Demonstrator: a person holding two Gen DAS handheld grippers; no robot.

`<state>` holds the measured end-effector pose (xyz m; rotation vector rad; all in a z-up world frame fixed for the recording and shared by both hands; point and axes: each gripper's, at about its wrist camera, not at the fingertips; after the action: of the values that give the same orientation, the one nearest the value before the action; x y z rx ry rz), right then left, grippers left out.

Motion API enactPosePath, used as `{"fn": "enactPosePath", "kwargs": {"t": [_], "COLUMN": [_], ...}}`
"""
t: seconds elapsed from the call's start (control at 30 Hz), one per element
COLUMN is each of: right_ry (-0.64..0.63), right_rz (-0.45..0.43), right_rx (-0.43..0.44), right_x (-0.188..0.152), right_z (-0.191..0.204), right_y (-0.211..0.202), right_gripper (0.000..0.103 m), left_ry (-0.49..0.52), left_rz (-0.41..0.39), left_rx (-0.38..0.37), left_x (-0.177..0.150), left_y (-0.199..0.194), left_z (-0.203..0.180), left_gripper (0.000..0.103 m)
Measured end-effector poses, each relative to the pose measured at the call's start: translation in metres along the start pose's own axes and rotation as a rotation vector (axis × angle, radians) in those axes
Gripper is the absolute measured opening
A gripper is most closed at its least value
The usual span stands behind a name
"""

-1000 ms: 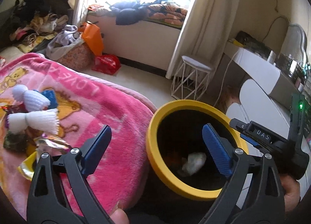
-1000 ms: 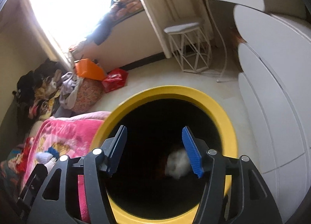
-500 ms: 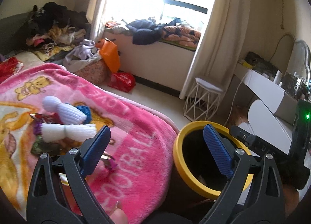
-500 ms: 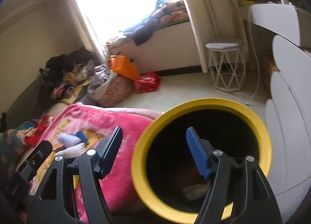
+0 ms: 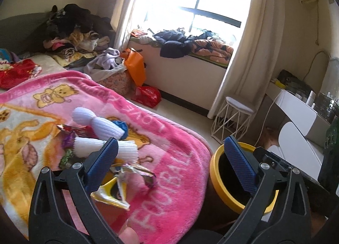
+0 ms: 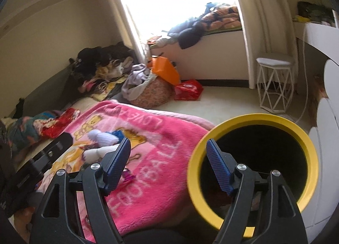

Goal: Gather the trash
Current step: 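Move the right tool back toward the blanket, then grasp the chocolate bar wrapper with the right tool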

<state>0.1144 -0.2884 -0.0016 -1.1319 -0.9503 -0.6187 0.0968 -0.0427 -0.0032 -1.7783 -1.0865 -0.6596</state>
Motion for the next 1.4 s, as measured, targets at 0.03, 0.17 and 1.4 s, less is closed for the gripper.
{"fn": "enactPosePath", "kwargs": {"t": [0.03, 0.17, 1.4], "right_ry": [-0.01, -0.047, -0.559], "right_rz": [0.0, 0.007, 0.366], "right_rx": [0.009, 0.05, 0.4], "right_x": [0.001, 0.002, -0.062], "right_z": [0.003, 0.016, 0.184], "right_y": [0.001, 0.003, 0.052], "right_gripper": [0.073, 0.076, 0.076], "left_ry": [-0.006, -0.016, -0.183], "left_rz": [0.001, -0.003, 0.075], "left_rx": [0.004, 0.031, 0.306], "left_x": [0.001, 0.003, 0.011], "left_y": [-0.001, -0.003, 0.012], "left_z": [0.004, 0.016, 0.171], "left_gripper": [0.092, 0.092, 0.092]}}
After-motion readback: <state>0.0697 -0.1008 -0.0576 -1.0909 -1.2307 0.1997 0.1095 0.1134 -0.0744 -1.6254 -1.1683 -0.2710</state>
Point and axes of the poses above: each gripper's, at about its wrist camera, not at the fingertips, and y roughly the way its jaws point, z to its left, x to its top, and after that the axes turned 13 degrees about -y, right-handed
